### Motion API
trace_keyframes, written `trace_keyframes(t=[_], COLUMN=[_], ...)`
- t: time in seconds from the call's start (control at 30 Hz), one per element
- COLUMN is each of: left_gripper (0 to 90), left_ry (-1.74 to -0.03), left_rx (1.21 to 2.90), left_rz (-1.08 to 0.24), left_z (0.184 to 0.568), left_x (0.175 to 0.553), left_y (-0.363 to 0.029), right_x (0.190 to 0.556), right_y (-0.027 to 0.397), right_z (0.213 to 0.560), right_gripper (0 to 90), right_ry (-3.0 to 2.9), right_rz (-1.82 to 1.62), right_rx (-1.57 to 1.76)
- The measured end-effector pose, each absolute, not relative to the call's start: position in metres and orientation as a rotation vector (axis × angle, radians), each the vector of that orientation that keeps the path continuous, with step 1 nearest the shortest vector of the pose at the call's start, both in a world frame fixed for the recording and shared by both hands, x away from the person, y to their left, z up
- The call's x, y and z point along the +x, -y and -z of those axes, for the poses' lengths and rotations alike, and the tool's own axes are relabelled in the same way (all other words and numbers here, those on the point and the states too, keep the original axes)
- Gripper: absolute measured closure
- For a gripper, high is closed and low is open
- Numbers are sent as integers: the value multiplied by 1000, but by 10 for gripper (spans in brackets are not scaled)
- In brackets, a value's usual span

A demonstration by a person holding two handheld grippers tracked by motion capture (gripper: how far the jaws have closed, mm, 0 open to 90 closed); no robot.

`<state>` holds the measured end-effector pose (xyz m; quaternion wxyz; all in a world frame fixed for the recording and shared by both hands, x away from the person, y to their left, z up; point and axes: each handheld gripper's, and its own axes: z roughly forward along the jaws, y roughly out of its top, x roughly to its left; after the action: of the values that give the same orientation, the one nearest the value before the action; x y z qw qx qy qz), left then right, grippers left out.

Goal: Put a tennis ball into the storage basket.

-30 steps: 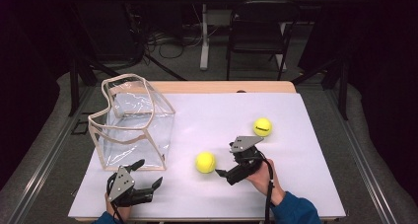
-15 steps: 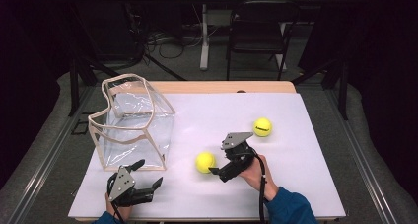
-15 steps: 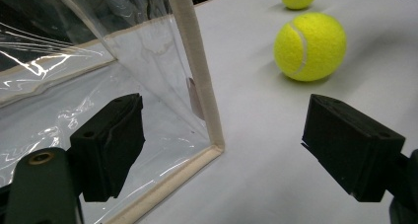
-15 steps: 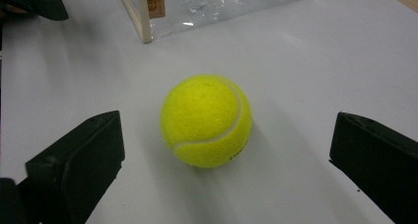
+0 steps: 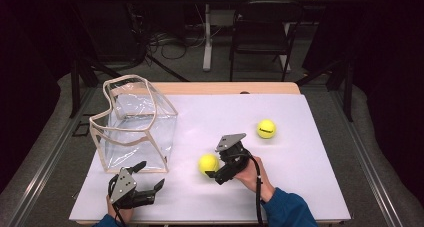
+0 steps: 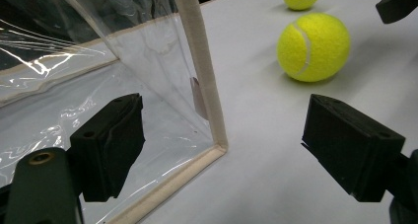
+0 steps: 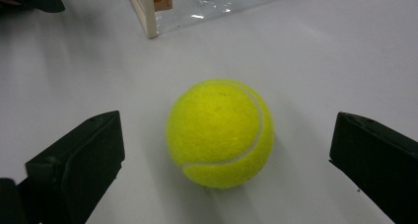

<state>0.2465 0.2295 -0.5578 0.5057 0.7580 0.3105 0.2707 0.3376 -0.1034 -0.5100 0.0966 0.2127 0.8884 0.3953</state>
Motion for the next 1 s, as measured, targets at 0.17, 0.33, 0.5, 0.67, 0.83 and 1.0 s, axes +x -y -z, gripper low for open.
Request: trace_keyframes(t=[0.17,0.33,0.5,0.67,0.83,1.0], left_gripper=[159,159,159,159,159,159], left_ry=[-739,-741,-738,-741,-739,-733], left_rx=[1831,1841,1836,1837,1836,1840], left_rz=[-657,-650,-656,-651,-654,-654], left_z=[557,558,557,558,558,557], left_x=[246,248,247,248,247,247], left_y=[-229,-229,-229,-228,-229,-228], right_x=[342,343,344,347,349,350], right_y=[98,98,93,87,83,79], right_z=[519,521,527,532,534,538], right_gripper=[0,0,0,0,0,0], right_ry=[-2666,-2676,-2701,-2726,-2736,-2746], right_rz=[-1154,-1160,-1149,-1128,-1134,-1115], right_rx=[635,641,635,641,632,633])
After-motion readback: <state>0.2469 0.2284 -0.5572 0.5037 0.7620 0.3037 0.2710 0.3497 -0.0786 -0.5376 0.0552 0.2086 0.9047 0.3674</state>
